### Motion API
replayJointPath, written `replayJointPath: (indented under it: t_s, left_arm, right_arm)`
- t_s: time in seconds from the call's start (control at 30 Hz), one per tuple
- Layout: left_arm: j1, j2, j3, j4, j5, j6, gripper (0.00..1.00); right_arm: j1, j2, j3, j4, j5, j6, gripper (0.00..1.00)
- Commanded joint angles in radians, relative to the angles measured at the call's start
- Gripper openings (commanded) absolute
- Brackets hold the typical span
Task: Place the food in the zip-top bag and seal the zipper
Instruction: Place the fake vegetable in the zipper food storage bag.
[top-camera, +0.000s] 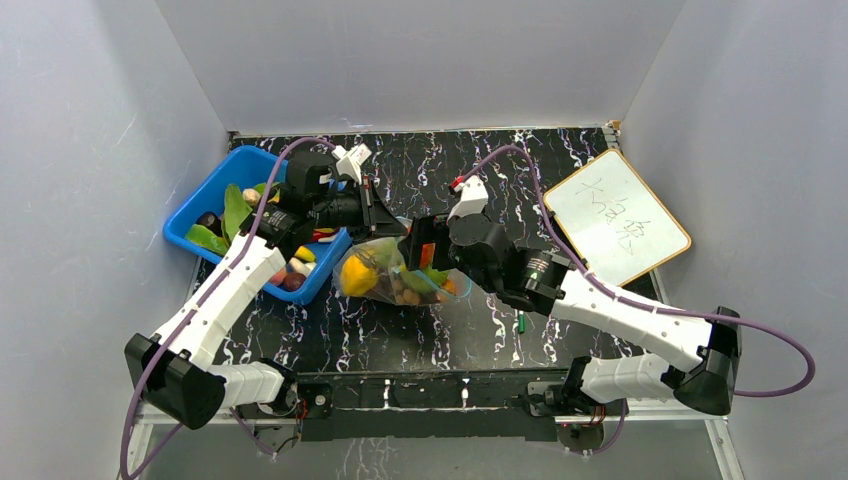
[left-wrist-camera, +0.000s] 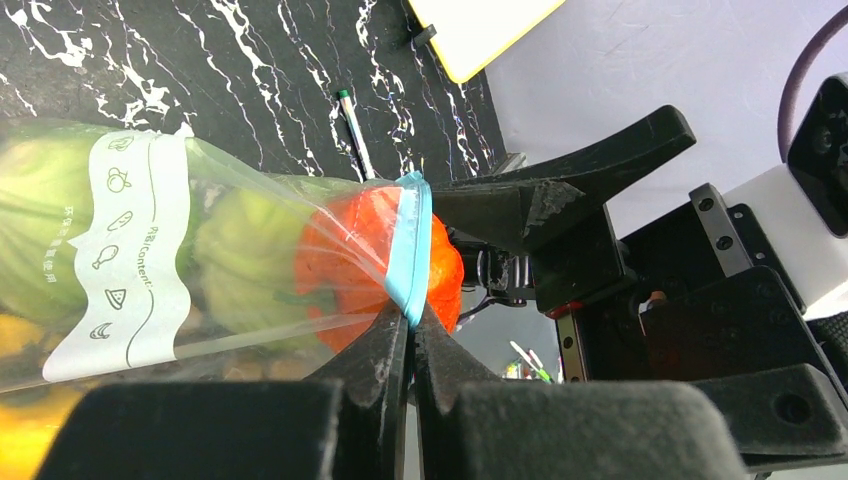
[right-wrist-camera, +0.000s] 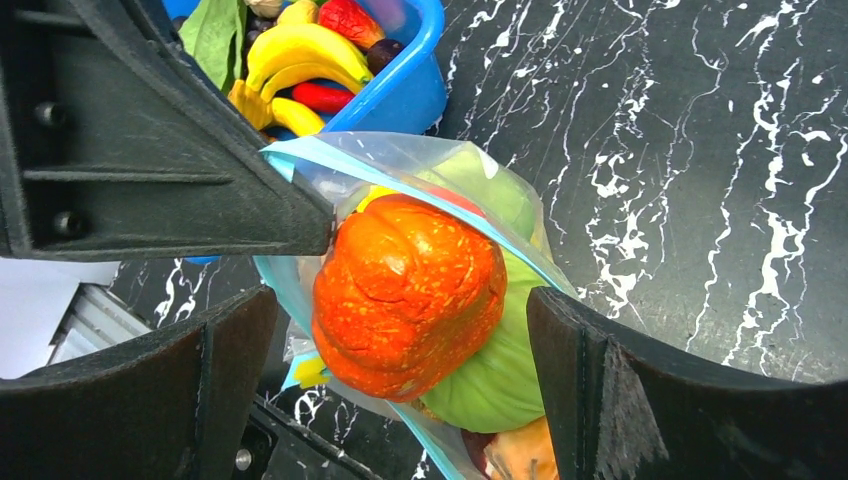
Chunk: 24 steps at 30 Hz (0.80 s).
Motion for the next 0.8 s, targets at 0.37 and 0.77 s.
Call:
replayJointPath:
  t_s: [0.37,0.77]
  left_arm:
    - [-0.003,-0.031,0.015,0.050,0.053,-0.015,0.00]
    - [-0.003,-0.040,-0.041,0.190,0.132,-0.117,0.00]
  right_arm:
    - [0.000,-0.067,0.000,0.035,-0.039,0.027,0.40]
    - [-0.003,0.094,-0.099,0.212,-0.091,0.051,0.26]
